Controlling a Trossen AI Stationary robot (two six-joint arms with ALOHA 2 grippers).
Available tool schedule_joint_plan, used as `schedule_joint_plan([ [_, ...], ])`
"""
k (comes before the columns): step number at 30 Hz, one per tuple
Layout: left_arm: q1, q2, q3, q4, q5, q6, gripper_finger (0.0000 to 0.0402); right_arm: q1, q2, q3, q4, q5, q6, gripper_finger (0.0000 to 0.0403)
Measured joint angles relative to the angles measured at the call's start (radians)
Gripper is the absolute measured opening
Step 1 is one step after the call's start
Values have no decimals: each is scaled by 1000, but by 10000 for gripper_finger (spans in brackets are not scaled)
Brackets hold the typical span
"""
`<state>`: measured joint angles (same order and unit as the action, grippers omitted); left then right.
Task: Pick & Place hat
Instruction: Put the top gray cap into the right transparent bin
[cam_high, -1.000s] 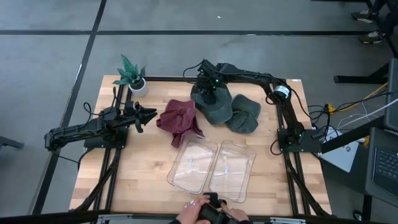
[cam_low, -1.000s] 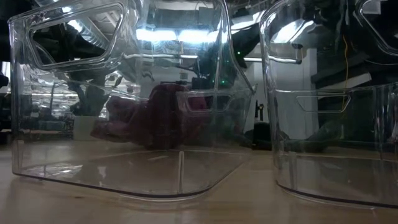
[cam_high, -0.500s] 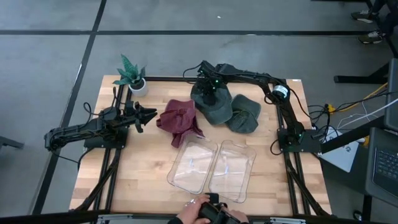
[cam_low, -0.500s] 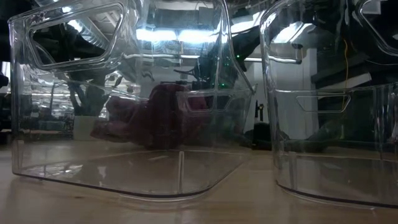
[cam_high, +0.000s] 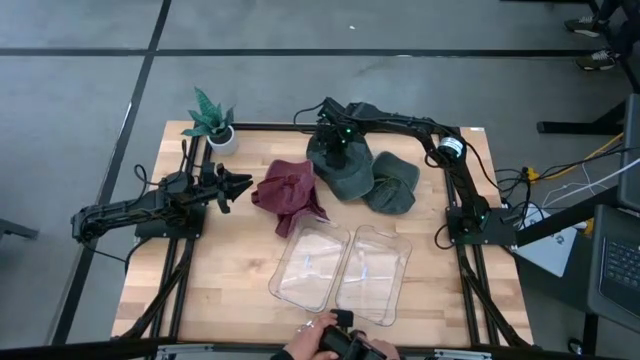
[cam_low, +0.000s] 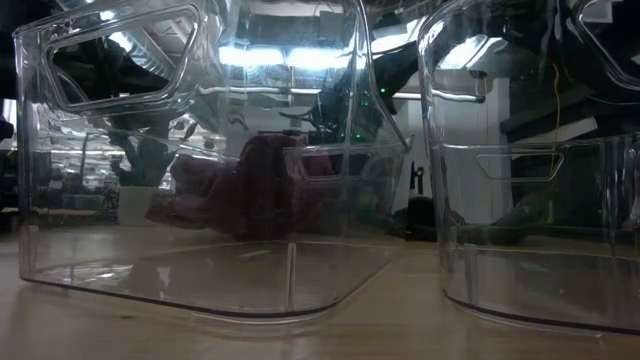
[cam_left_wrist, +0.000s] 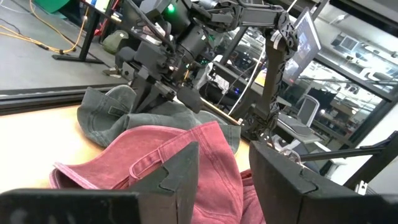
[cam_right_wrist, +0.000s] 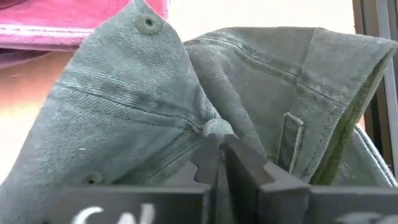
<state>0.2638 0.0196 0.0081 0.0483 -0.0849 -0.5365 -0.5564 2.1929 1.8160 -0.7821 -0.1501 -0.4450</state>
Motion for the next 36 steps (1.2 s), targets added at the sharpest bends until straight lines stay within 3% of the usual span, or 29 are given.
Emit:
schedule_joint_plan([
  [5,0,0,0,0,0,0,136,0,0,0,19,0,0,64],
  [19,0,0,0,0,0,0,136,14,0,0,21,0,-12,201],
  [36,0,0,0,0,0,0,136,20,53,-6,-34,53,-57,211],
])
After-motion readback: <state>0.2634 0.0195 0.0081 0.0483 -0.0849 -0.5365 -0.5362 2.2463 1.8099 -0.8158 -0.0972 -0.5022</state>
